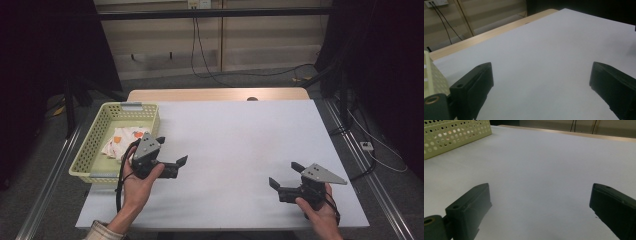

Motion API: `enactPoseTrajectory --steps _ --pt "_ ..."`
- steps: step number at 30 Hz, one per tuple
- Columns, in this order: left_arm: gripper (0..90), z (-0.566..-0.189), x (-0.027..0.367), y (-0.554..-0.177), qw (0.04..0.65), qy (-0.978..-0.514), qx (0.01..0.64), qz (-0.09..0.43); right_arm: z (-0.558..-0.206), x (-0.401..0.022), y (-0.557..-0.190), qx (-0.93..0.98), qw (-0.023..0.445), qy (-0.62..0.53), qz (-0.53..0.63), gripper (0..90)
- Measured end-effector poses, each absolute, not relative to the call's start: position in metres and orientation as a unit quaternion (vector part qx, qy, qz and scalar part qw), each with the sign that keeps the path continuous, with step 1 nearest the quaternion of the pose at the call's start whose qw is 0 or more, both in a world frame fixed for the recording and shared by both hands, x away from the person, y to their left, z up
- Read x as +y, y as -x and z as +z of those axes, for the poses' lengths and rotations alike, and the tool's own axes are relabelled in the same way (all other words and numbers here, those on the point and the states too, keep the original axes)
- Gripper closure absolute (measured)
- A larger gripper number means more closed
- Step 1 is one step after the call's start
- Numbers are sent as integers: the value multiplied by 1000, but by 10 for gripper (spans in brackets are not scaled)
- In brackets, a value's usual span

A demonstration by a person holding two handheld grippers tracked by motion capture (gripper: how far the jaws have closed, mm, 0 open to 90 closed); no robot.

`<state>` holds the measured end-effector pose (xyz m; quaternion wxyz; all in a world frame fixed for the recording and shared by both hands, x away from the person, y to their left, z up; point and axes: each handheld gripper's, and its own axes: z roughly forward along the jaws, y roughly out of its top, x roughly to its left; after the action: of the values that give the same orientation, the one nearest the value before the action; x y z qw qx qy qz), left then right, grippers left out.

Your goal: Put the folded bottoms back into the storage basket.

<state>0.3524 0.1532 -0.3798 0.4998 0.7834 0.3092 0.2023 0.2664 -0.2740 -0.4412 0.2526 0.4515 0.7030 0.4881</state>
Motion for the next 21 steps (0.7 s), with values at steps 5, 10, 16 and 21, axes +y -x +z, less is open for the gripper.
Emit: enactPoseTrajectory --steps 5,10,16,21 --pt "57 -388 149 -351 498 -784 312 200 -441 -274 -266 704 253 -450 488 32" --pt "57 -400 149 -346 496 -788 309 194 -441 -273 -266 705 255 -448 487 32" --pt "57 -418 155 -345 491 -783 330 191 -441 -273 -266 705 255 -449 487 32" --pt "57 -431 152 -343 481 -789 330 191 -441 -273 -265 703 256 -451 486 32"
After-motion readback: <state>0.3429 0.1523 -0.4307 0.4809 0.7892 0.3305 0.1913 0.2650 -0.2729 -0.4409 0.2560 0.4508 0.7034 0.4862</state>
